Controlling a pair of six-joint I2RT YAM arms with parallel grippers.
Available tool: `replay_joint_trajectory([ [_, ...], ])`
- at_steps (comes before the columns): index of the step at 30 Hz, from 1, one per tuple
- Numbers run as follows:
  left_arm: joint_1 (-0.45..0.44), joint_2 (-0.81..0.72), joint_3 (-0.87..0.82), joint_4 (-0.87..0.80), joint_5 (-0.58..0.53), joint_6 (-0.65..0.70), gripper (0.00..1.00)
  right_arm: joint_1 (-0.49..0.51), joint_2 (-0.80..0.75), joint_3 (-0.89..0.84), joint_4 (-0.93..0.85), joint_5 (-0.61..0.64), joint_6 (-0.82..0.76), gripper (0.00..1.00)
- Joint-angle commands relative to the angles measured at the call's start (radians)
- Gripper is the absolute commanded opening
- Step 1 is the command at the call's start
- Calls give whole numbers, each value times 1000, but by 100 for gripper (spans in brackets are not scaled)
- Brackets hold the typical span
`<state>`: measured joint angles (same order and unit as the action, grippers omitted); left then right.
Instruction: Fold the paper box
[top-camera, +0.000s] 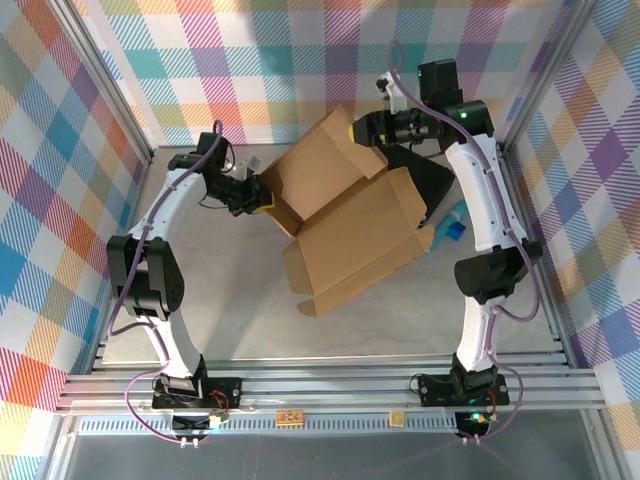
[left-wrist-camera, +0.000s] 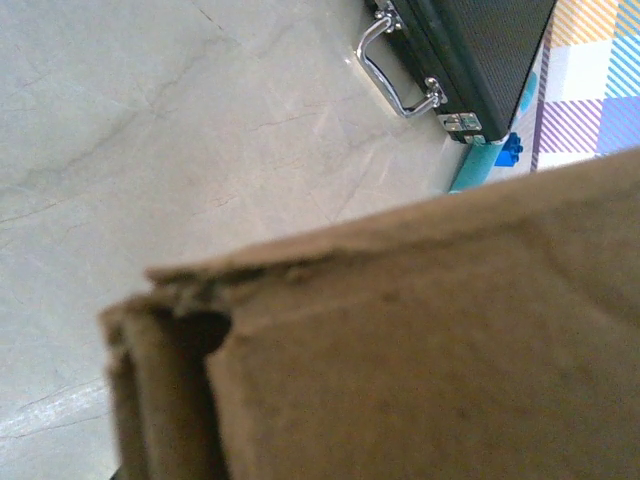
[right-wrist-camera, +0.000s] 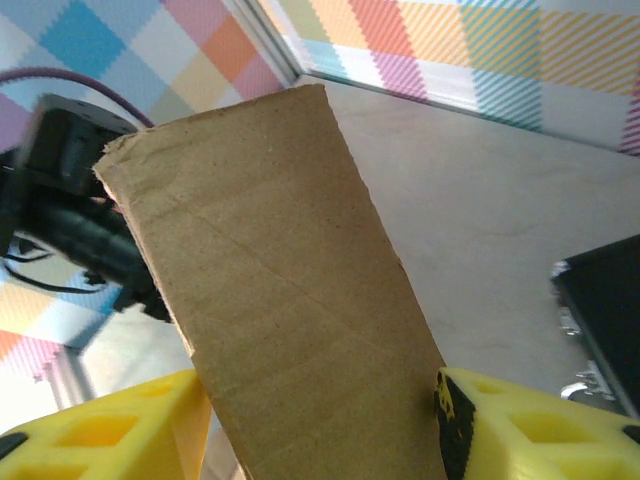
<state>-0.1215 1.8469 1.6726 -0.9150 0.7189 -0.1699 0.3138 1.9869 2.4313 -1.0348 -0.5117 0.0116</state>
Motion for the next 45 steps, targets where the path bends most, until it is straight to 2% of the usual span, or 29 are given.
replay_joint_trajectory([
  [1, 6, -25, 29, -16, 38, 11, 0, 34, -34, 27, -36, 176, -60, 61],
  [9, 5, -30, 20, -21, 32, 20, 0, 87, -34, 19, -53, 402, -83, 61],
  [17, 5, -31, 21, -21, 32, 18, 0, 121, -26, 23, -48, 508, -97, 60],
  [23, 6, -32, 21, -23, 30, 18, 0, 161, -9, 28, -46, 639, -101, 59],
  [27, 5, -32, 20, -25, 29, 18, 0, 186, 3, 31, -40, 720, -101, 50],
  [31, 4, -32, 17, -28, 27, 19, 0, 214, 13, 32, -36, 791, -137, 47],
  [35, 5, -33, 17, -31, 22, 14, 0, 239, 26, 31, -29, 870, -147, 37],
  [45, 4, -32, 24, -40, 1, -16, 0, 294, 38, -1, 8, 1140, -189, 17],
])
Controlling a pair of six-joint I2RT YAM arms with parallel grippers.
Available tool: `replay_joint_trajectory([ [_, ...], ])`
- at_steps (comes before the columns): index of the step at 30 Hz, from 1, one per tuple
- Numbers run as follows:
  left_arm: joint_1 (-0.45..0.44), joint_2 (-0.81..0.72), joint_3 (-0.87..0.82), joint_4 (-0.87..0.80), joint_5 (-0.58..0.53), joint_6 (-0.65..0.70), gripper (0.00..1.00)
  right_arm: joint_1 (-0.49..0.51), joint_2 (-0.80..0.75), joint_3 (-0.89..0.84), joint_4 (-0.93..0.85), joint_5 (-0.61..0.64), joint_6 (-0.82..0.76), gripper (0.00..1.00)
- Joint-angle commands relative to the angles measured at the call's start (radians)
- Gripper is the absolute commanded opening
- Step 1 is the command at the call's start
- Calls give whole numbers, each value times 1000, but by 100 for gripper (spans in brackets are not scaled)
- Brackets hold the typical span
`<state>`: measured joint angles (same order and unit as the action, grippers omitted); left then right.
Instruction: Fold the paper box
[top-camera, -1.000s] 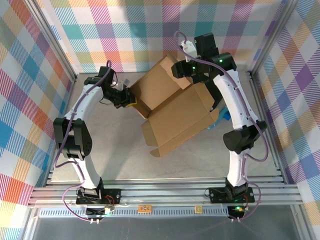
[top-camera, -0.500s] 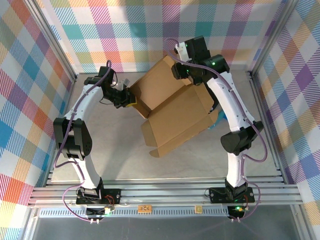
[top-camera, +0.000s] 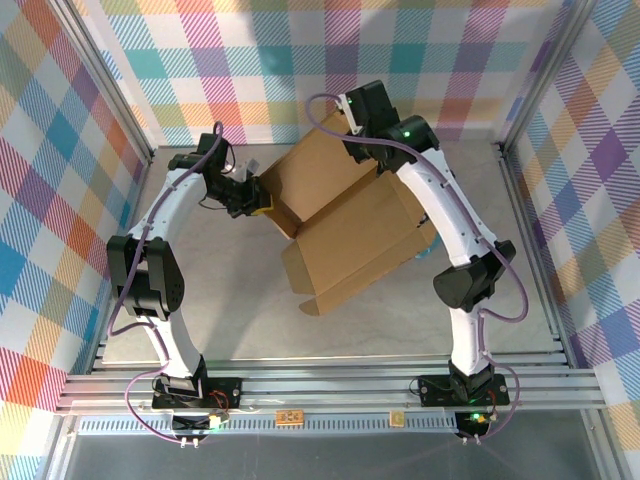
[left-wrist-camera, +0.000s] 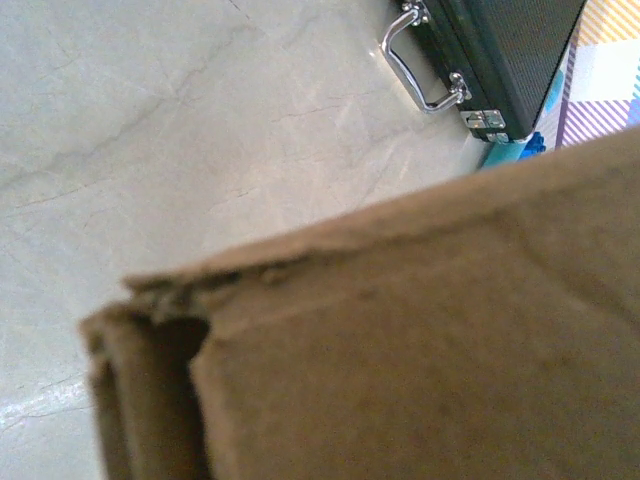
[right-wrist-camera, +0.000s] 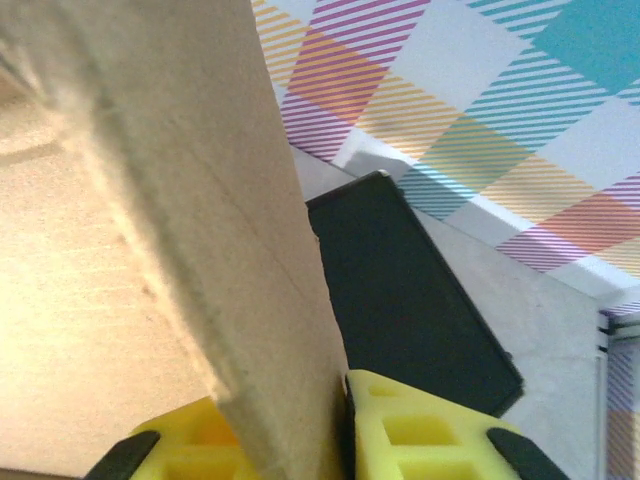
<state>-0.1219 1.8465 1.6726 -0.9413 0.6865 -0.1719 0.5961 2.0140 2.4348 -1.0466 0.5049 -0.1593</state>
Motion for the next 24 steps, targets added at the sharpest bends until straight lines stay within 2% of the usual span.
replay_joint_trajectory([
  [1, 3, -30, 26, -16, 31, -18, 0, 15, 10, -9, 22, 141, -19, 15],
  [11, 2, -28, 41, -19, -11, -80, 0, 63, 28, -50, 51, 330, -36, 0],
  [16, 1, -20, 65, -55, -36, -99, 0, 81, 37, -64, 76, 431, -56, 0],
  [24, -1, -8, 94, -89, -69, -135, 0, 111, 55, -131, 212, 680, -149, 0],
])
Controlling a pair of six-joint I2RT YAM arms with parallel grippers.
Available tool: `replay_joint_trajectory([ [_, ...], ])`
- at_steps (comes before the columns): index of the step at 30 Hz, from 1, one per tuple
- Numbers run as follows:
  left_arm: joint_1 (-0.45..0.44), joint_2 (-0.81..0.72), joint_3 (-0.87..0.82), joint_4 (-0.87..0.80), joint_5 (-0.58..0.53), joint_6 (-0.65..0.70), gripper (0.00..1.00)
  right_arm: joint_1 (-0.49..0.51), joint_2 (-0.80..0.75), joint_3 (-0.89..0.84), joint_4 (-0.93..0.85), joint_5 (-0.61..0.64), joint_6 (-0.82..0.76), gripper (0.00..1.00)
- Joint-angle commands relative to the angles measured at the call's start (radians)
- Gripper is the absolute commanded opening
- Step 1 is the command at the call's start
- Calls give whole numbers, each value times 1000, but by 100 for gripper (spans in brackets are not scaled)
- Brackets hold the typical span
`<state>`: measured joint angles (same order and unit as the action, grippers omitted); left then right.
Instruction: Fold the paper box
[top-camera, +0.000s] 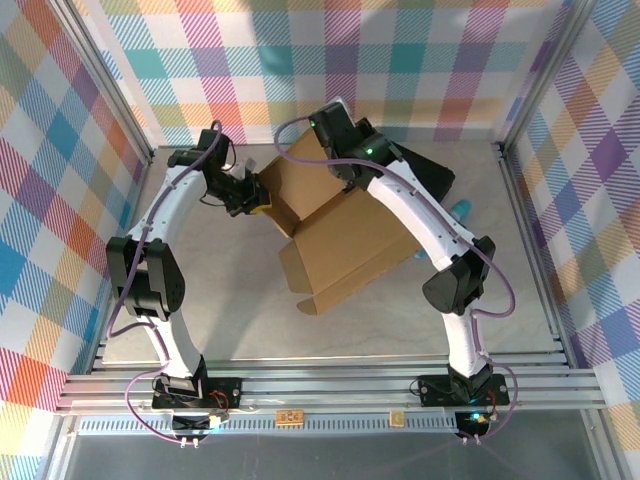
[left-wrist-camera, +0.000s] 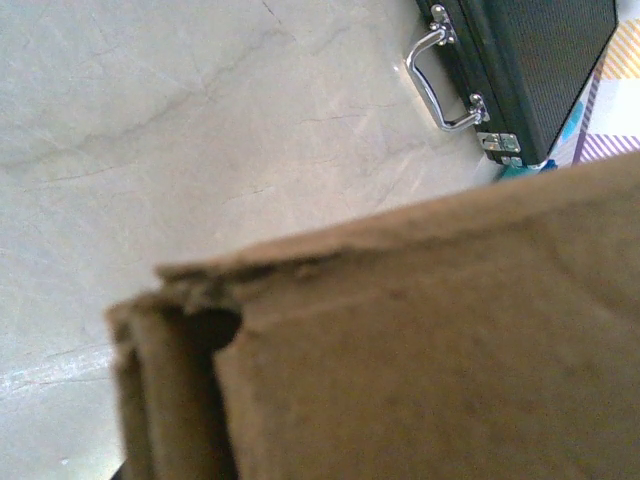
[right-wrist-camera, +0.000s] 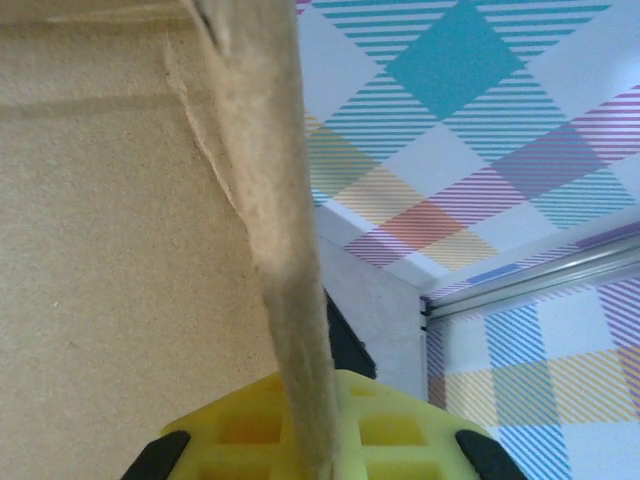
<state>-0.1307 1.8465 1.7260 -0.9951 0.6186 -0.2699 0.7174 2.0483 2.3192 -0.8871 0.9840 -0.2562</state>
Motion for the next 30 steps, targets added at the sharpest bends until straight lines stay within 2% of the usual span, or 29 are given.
replay_joint_trajectory([
  [1, 7, -6, 41, -36, -5, -40, 0, -6, 22, -13, 53, 203, -49, 0],
  [7, 4, -6, 44, -40, -40, -77, 0, 20, 32, 6, 58, 206, -51, 0],
  [13, -14, -23, 32, -63, -231, -189, 0, 53, 42, 27, 23, 199, -12, 0],
  [18, -37, -40, 10, -48, -329, -240, 0, 62, 49, 60, -44, 171, 53, 0],
  [27, -57, -43, 5, -17, -336, -252, 0, 66, 51, 73, -118, 104, 122, 0],
  [28, -56, -48, 2, -9, -327, -252, 1, 66, 53, 79, -131, 91, 136, 0],
  [30, -56, -57, -6, 3, -308, -252, 17, 64, 60, 91, -161, 68, 150, 0],
])
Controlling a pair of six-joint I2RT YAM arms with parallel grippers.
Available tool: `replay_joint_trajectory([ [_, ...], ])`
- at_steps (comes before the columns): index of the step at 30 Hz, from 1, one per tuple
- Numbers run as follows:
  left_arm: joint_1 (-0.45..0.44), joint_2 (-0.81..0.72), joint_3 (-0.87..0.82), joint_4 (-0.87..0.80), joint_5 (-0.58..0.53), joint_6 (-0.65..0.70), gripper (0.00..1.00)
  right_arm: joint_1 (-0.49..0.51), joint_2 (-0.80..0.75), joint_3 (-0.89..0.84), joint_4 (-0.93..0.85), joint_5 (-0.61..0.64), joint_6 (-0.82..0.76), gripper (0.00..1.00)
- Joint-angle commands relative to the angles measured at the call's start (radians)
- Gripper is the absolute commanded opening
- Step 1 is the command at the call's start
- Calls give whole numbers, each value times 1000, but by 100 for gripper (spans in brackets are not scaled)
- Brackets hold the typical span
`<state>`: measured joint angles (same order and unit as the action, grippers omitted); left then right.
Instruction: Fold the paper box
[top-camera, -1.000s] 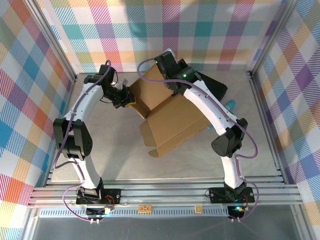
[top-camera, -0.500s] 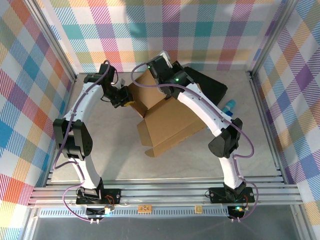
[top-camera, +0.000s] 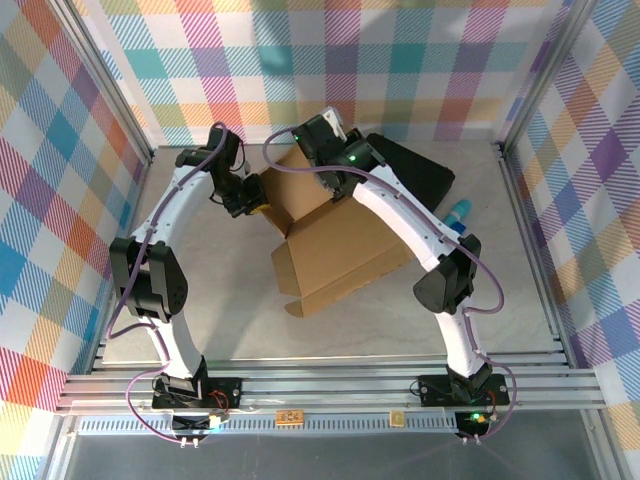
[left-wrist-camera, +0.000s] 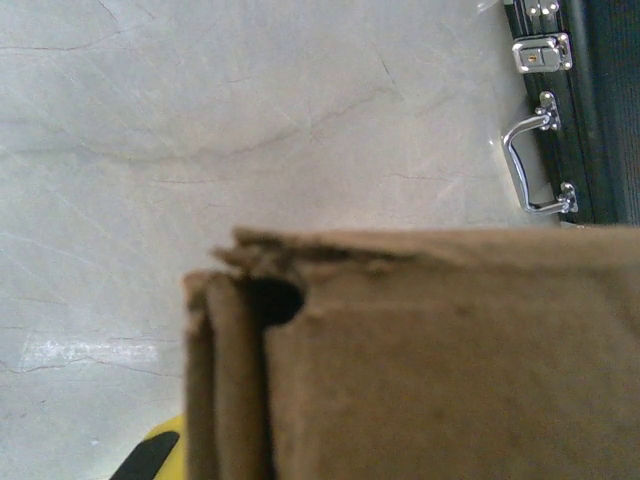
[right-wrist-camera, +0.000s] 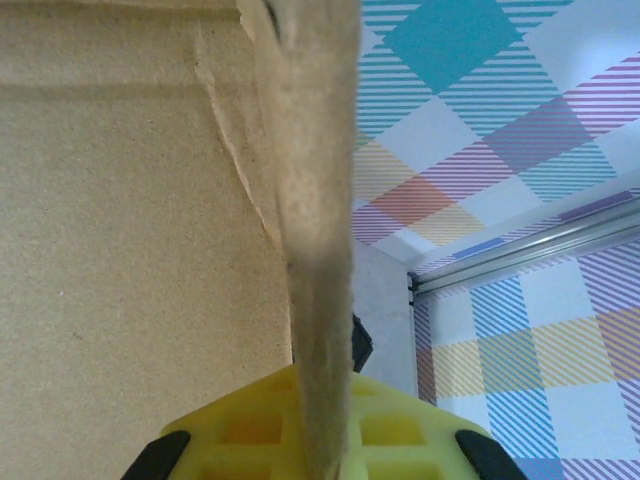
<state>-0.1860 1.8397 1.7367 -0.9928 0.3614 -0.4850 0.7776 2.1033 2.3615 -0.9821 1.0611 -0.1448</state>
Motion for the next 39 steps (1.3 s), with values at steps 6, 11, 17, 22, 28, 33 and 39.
replay_joint_trajectory([
  [6, 3, -86, -51, 17, 28, -39, 46, -7, 19, 70, -120, -60, 117, 0],
  [11, 5, -168, -109, 54, 15, -65, 57, -17, 20, 73, -139, -77, 135, 0],
  [17, 7, -256, -276, 182, -7, -83, 58, -22, 21, 76, -149, -90, 145, 0],
  [22, 6, -241, -407, 344, 37, -131, 59, -24, 18, 75, -166, -102, 157, 0],
  [28, -1, -156, -415, 474, 34, -159, 59, -26, 18, 73, -180, -114, 170, 0],
  [33, -24, -67, -387, 520, 4, -163, 59, -30, 19, 73, -183, -126, 174, 0],
  [39, -49, -3, -419, 635, -23, -201, 49, -33, 25, 76, -205, -152, 206, 0],
])
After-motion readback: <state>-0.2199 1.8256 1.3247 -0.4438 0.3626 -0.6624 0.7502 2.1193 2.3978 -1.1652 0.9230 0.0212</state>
